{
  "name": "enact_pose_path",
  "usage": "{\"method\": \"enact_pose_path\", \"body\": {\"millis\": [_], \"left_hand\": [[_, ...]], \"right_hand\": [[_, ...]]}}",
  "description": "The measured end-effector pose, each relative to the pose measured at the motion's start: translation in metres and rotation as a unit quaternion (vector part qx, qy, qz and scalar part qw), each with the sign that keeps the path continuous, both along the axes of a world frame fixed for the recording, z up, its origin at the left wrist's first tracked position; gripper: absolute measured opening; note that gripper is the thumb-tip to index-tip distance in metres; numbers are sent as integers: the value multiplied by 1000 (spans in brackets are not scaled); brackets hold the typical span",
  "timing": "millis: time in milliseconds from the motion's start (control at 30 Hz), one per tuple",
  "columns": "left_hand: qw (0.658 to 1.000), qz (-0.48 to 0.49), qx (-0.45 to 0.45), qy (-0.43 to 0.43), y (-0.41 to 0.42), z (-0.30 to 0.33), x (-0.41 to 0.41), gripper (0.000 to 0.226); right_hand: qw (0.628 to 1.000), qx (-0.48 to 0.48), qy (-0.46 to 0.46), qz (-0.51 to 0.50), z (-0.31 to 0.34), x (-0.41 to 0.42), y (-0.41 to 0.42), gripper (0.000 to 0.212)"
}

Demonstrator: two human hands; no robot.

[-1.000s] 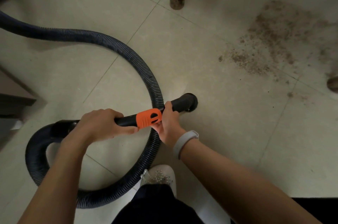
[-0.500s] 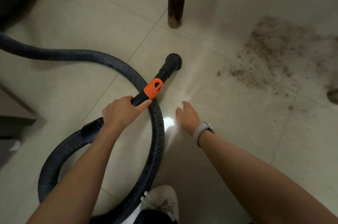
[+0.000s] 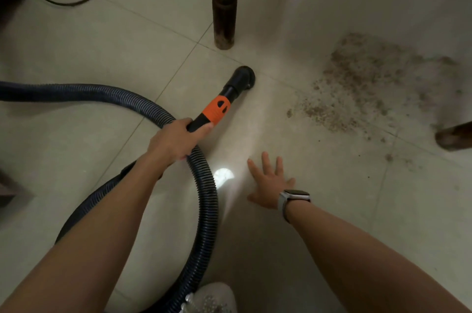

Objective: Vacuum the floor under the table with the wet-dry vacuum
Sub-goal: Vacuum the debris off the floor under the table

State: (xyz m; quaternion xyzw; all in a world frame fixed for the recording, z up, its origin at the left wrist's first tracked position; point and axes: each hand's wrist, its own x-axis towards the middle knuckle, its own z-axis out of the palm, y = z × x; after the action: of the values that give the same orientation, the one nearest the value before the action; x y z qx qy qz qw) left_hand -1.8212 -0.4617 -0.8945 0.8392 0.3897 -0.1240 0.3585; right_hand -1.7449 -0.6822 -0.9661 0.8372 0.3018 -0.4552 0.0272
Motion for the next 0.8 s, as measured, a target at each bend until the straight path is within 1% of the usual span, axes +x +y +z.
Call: {"method": "enact_pose_path", "body": {"millis": [133, 200, 267, 300, 333, 367, 400, 433, 467, 533, 567, 600, 633, 667, 700, 800], "left_hand": [[996, -35, -82, -10, -17, -4, -13, 42], [993, -50, -105, -6, -22, -7, -19, 42], [993, -53, -109, -5, -27, -7, -24, 40], [993, -50, -110, -7, -29, -7, -25, 39], [993, -48, -109, -9, -31, -6, -26, 39], [993, -46, -108, -11, -33, -6, -26, 39], [993, -45, -107, -10, -35, -4, -26, 40], [993, -44, -107, -9, -37, -3, -26, 40], [994, -44, -104, -8, -39, -2, -25, 42], [995, -44, -92, -4, -44, -1, -24, 47], [995, -47, -87, 1, -47, 0, -23, 48], [995, -52, -81, 9, -50, 1, -22, 49], [995, -57, -74, 19, -52, 1, -21, 49], [996, -64, -61, 28, -55, 2, -20, 49], [996, -71, -40, 35, -56, 2, -20, 47], [993, -99, 42, 43, -54, 5, -19, 44]], "right_hand": [[1000, 14, 20, -7, 4, 3, 0, 84], [999, 19, 38, -32, 7, 7, 1, 78], [997, 31, 34, -61, 13, 12, 6, 63], [993, 53, 21, -100, 17, 14, 11, 50], [983, 101, 2, -151, 22, 16, 16, 37], [959, 160, -6, -234, 30, 16, 22, 29], [919, 210, 10, -333, 41, 15, 30, 29], [867, 255, 44, -426, 47, 17, 39, 30], [819, 283, 83, -493, 50, 21, 50, 29], [737, 303, 186, -575, 54, 27, 69, 26], [696, 304, 236, -606, 54, 29, 76, 21], [655, 304, 276, -635, 56, 31, 81, 15], [623, 305, 301, -654, 56, 33, 84, 14], [609, 302, 312, -664, 54, 34, 86, 16], [611, 295, 312, -666, 53, 36, 87, 17], [648, 252, 285, -660, 58, 45, 89, 18]]}}
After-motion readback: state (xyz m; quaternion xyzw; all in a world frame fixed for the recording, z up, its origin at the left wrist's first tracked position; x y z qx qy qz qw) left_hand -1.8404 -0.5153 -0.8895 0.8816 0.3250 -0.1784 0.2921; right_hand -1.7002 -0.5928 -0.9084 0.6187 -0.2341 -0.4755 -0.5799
